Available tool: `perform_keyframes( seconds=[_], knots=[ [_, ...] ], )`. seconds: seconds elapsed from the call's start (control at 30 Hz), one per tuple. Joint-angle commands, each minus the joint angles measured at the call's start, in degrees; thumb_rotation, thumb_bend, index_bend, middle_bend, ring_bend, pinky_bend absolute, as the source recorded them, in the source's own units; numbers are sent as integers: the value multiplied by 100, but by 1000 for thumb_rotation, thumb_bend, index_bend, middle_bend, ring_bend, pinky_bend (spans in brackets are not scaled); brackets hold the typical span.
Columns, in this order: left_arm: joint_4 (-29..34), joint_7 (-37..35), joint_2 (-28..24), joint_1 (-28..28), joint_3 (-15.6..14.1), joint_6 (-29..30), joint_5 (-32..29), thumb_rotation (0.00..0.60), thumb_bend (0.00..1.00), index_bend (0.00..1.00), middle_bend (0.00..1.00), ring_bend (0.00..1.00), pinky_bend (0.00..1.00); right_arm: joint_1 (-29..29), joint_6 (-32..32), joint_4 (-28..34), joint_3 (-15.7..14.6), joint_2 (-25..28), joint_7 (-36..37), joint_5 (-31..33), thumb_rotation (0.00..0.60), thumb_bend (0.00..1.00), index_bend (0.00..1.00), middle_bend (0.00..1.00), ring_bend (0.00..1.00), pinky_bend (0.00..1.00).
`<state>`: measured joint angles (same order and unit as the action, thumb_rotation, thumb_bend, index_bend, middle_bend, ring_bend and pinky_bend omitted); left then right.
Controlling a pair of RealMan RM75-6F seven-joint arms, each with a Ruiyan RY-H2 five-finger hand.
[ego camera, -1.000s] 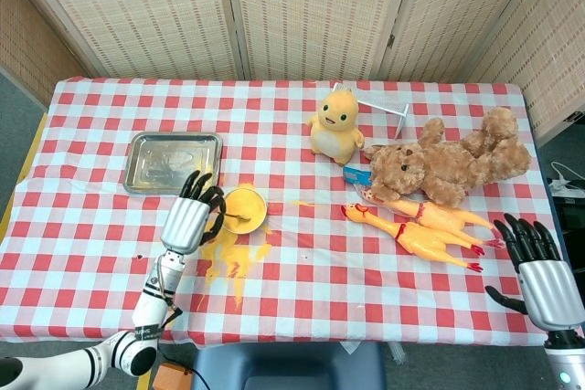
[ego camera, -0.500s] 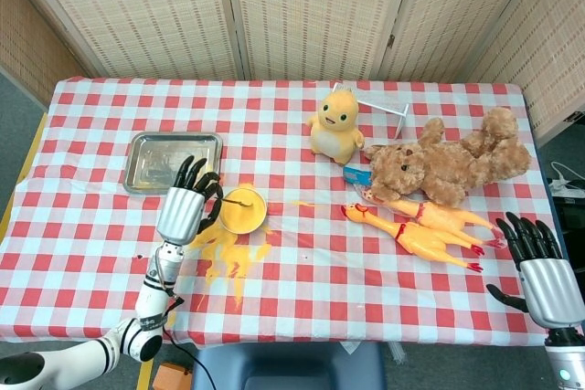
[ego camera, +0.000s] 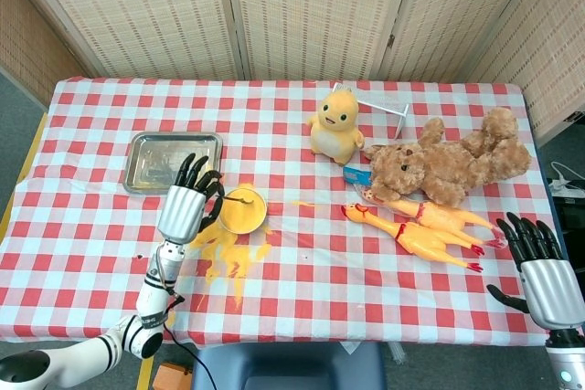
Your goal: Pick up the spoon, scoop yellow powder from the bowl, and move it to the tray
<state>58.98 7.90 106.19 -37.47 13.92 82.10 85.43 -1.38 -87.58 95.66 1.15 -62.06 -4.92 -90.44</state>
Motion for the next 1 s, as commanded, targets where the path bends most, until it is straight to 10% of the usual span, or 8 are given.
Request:
perform_keyframes(
  seconds=[0.03, 0.53, 1.0],
  knots=[
    [-127, -44, 43, -22, 24, -58, -53, 600, 761, 839, 353, 102, 62, 4, -11, 0, 3, -2, -3, 1, 600, 20, 0, 0, 0, 0],
    [-710, -171, 265, -7, -176, -54, 6, 600, 755, 839, 352, 102, 61, 20, -45, 8, -2, -15, -44, -26, 600, 19, 0, 0, 0, 0],
    [1016, 379, -595, 271, -284, -691, -470, 600, 763, 843, 348, 102, 61, 15, -30, 18, -20, -35, -95, -61, 600, 20, 0, 0, 0, 0]
  ],
)
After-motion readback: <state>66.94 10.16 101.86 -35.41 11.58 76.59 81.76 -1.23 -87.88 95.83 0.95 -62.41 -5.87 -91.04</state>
